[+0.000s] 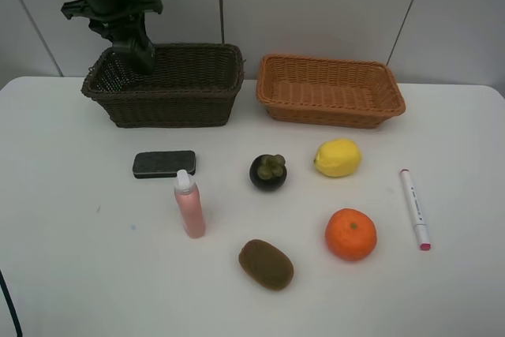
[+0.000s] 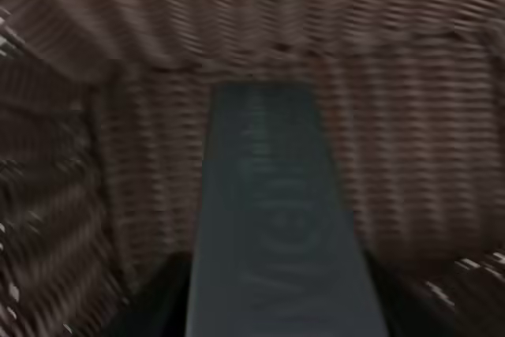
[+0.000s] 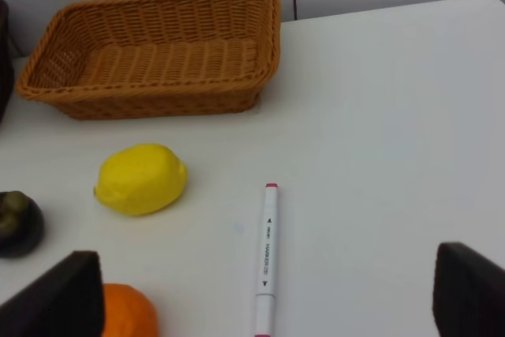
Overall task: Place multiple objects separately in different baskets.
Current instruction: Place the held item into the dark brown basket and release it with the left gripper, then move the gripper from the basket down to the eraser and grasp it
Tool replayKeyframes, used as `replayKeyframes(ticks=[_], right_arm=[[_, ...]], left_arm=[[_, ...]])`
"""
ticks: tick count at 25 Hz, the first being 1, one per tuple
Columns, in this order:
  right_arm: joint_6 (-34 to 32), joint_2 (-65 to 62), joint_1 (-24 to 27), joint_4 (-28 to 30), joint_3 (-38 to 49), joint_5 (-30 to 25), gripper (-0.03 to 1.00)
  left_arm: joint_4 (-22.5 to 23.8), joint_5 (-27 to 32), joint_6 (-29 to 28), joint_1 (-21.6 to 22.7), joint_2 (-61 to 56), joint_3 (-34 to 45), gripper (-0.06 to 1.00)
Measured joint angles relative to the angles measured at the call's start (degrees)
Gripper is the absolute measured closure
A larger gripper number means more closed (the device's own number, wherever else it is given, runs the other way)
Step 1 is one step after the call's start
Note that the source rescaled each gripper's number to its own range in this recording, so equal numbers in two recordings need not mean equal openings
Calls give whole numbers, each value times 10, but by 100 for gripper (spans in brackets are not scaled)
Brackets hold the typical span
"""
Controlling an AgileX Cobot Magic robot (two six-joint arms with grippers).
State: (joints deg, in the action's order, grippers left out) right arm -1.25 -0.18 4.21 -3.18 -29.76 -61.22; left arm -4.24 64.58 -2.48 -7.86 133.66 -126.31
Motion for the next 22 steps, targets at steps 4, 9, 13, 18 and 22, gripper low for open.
replayKeyframes(ticks=[4, 9, 13, 18, 22], right_arm=[[0, 0, 0, 0, 0, 0, -2], [0, 0, 0, 0, 0, 0, -2], [0, 0, 0, 0, 0, 0, -2], [0, 0, 0, 0, 0, 0, -2], [0, 0, 0, 0, 0, 0, -2]], left_arm=[[5, -4, -13, 0, 10, -4, 5], [4, 35, -13, 0, 10, -31, -5], [-34, 42, 2, 0, 3, -76, -6], [-78, 42, 92, -23, -34, -70, -6], [-52, 42, 209, -87, -104, 9, -6]])
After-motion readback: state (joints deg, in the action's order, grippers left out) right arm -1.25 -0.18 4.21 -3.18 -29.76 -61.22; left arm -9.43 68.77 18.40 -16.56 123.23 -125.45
